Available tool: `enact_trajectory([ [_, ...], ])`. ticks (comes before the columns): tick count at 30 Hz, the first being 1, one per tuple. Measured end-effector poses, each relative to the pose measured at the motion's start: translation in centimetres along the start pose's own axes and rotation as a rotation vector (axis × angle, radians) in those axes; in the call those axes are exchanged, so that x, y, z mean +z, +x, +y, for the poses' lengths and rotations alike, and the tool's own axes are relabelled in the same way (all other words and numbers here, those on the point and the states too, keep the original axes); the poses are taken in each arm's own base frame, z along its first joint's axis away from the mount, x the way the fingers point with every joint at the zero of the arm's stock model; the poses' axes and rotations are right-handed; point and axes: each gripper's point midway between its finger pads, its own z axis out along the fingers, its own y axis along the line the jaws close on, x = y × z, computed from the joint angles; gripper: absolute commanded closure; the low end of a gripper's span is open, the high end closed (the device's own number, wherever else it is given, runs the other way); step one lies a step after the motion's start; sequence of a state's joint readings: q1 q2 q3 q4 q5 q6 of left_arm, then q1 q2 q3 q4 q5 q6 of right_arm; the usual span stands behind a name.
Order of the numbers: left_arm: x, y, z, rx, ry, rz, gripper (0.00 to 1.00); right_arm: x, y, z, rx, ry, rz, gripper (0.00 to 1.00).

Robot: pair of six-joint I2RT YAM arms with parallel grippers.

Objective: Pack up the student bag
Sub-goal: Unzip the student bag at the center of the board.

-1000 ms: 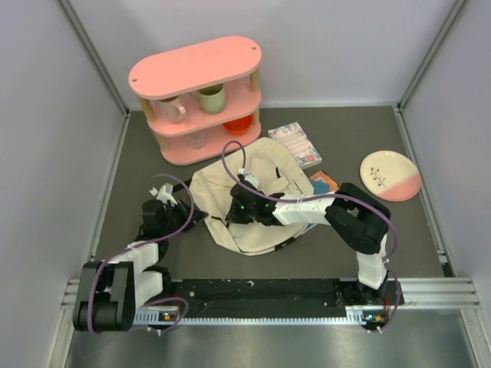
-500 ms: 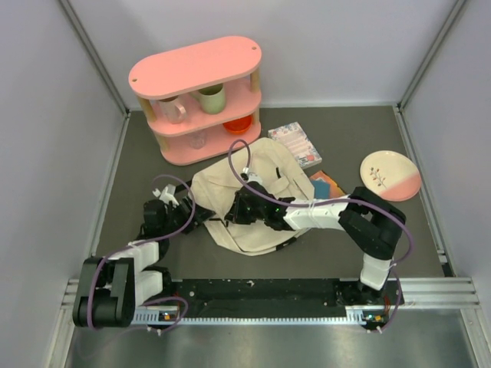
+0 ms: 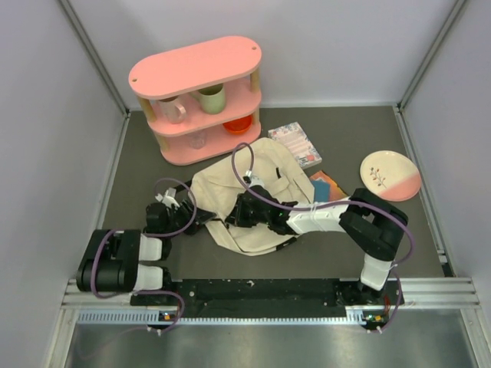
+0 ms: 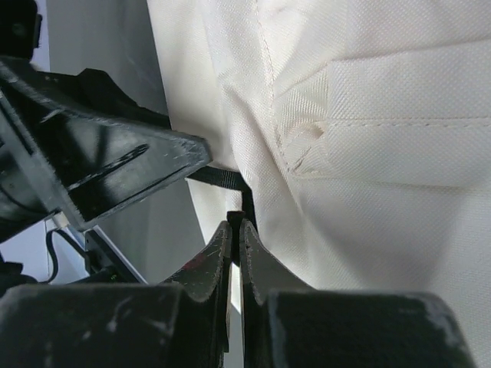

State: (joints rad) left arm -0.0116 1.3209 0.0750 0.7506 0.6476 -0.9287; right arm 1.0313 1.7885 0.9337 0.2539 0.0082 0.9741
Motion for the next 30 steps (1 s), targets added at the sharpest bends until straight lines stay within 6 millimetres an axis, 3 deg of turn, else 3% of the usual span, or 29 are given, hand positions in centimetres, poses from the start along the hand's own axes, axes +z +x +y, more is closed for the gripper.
enact_trajectory([
  [1,0.1,0.1,0.2,-0.016,-0.003,0.005,0.68,0.0,0.0,0.0,0.000,-0.003,-0.001,1.00],
  [2,0.3,0.3,0.5,-0.031,-0.009,0.010,0.83,0.0,0.2,0.1,0.000,-0.006,0.002,1.00],
  [5,0.5,0.8,1.2,-0.079,-0.018,0.023,1.00,-0.1,0.4,0.3,0.002,-0.010,0.006,1.00],
  [16,0.5,0.4,0.2,-0.081,0.027,0.011,1.00,-1.9,1.3,-0.2,0.005,-0.014,0.021,1.00],
  [26,-0.6,-1.4,-1.5,0.036,-0.049,-0.032,1.00,-5.9,5.3,-1.2,-0.056,-0.058,0.078,1.00],
  [30,-1.2,-2.0,-1.5,0.073,-0.109,-0.045,1.00,-7.6,5.3,-1.4,-0.057,-0.085,0.059,1.00],
])
